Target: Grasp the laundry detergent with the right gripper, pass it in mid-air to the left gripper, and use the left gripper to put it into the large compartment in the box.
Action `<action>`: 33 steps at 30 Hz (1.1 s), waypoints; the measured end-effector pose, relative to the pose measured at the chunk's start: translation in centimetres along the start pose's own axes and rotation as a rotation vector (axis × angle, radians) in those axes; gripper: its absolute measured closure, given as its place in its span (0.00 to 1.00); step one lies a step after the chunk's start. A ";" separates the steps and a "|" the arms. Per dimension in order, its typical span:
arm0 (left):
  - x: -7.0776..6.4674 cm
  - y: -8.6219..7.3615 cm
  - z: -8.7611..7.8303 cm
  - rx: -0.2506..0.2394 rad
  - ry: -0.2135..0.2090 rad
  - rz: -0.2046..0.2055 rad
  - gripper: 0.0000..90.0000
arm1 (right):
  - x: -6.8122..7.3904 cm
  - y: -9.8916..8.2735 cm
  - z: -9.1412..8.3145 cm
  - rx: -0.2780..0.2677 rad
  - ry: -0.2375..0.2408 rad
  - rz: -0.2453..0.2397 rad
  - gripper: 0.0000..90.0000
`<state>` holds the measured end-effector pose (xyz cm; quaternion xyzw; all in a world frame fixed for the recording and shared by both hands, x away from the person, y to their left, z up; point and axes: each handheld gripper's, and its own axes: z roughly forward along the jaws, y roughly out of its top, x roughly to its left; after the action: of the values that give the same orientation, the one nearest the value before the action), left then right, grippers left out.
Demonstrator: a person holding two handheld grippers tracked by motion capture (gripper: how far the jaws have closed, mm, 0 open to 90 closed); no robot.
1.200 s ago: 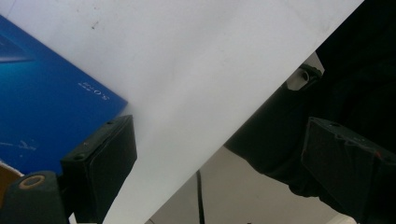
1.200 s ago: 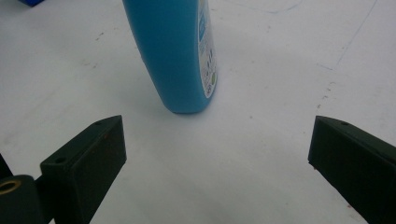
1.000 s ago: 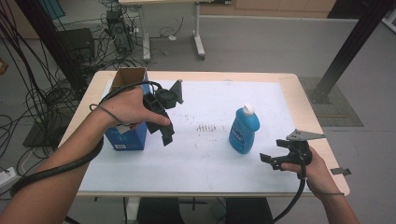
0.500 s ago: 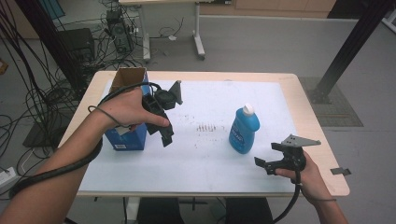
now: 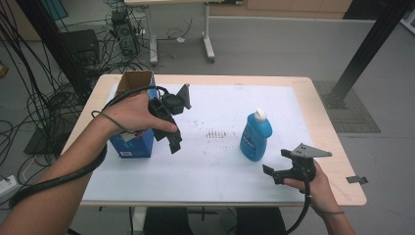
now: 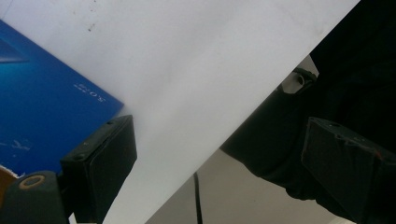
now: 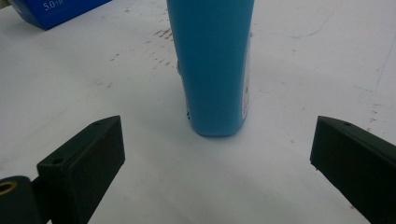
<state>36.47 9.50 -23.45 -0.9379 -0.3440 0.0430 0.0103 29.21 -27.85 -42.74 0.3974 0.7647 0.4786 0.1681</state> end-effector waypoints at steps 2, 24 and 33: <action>0.0 0.0 0.0 -0.001 -0.001 0.000 0.12 | 0.1 -0.2 0.3 -0.004 0.003 -0.002 0.03; -0.2 0.5 -0.2 -0.003 0.006 0.009 0.12 | 0.5 -0.4 3.0 -0.098 -0.013 -0.010 0.02; -0.2 0.5 -0.2 -0.002 0.004 0.011 0.12 | 0.4 -0.3 3.7 -0.135 -0.029 -0.010 0.02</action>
<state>36.64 8.98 -23.20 -0.9400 -0.3387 0.0406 0.0098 31.20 -25.40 -44.77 0.3883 0.7300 0.5225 0.2082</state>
